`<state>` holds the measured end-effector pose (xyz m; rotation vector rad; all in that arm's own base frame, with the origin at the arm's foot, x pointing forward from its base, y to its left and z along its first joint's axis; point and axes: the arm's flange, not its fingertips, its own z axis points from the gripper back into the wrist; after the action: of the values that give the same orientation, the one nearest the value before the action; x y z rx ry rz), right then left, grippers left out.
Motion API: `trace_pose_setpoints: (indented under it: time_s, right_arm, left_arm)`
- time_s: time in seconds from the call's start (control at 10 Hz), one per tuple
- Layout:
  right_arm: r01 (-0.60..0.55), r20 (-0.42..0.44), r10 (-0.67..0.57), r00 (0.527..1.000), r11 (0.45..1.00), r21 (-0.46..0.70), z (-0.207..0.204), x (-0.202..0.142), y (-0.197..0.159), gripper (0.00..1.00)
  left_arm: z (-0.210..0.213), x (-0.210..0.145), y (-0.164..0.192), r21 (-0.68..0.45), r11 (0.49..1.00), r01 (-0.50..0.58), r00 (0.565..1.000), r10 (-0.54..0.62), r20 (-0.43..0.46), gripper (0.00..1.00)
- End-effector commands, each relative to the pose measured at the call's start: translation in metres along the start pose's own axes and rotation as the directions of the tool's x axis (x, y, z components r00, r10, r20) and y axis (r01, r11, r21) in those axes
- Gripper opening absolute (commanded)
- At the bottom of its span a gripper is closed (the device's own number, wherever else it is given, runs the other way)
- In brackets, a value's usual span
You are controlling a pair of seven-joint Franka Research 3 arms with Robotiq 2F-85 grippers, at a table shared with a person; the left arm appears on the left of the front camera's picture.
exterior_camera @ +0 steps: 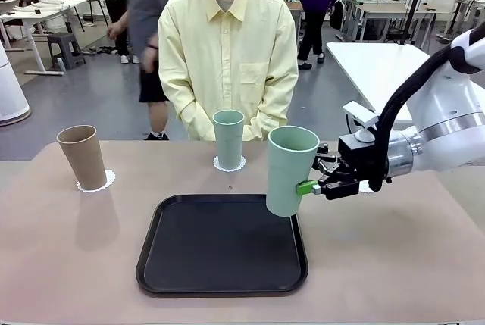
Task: Place coasters on the table and set cups on them.
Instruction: Take one Reusable plastic cup from the Flat Tray and place it on a coaster set by the human.
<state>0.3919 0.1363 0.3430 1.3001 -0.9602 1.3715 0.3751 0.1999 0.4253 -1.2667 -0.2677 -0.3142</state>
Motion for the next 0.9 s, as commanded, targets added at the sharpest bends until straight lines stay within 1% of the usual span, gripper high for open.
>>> trace_pose_setpoints:
  time_s: [0.0,0.1,0.6,0.8]
  right_arm:
    - [0.003,0.07,-0.003,0.998,1.0,-0.003,0.002,0.007,0.007,0.63]
    - [-0.008,0.094,0.008,0.996,1.0,0.0,0.005,0.011,0.008,0.74]
    - [-0.03,0.101,0.031,0.994,1.0,-0.008,0.006,0.019,0.011,0.74]
    - [-0.038,0.078,0.041,0.996,0.999,-0.034,0.011,0.026,0.012,0.74]
  left_arm:
    - [0.0,0.001,-0.003,0.005,1.0,-0.014,1.0,0.014,0.01,1.0]
    - [0.0,0.001,-0.003,0.005,1.0,-0.014,1.0,0.014,0.01,1.0]
    - [0.0,0.001,-0.003,0.005,1.0,-0.014,1.0,0.014,0.01,1.0]
    - [0.0,0.001,-0.003,0.005,1.0,-0.014,1.0,0.014,0.01,1.0]
